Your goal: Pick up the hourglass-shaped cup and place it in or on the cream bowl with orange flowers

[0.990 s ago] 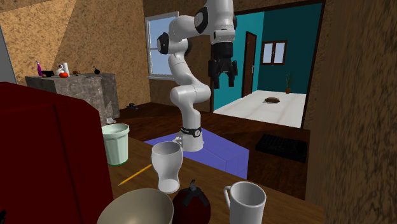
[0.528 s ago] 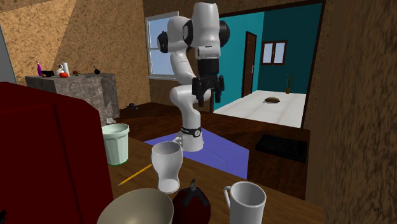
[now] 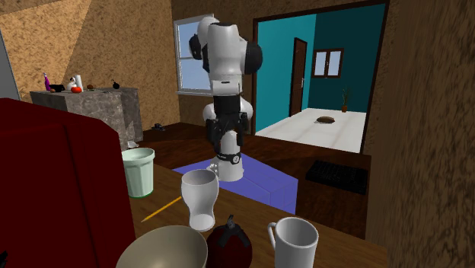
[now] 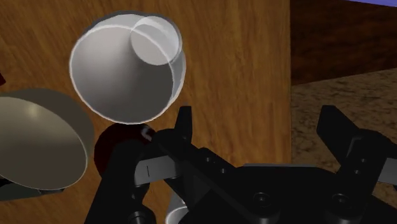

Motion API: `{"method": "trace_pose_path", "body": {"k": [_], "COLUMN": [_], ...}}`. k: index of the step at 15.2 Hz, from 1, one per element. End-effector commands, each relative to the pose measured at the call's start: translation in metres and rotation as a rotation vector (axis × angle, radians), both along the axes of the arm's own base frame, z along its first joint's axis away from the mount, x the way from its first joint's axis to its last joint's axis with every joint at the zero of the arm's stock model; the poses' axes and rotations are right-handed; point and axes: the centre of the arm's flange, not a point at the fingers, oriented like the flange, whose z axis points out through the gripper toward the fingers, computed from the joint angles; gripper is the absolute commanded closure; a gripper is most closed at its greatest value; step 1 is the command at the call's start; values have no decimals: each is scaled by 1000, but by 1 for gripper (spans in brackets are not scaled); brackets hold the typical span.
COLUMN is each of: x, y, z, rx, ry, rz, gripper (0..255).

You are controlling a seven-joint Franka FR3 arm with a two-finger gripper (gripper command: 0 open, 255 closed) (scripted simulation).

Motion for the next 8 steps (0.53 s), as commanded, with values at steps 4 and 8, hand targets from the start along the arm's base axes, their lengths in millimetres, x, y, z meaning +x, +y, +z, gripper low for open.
{"method": "trace_pose_path", "body": {"k": [4,8], "x": [5,6], "y": [-55,-63], "z": [-42,-63], "rx": [6,7], "ry": [28,33], "rz": [16,18], "gripper": [0,0]}}
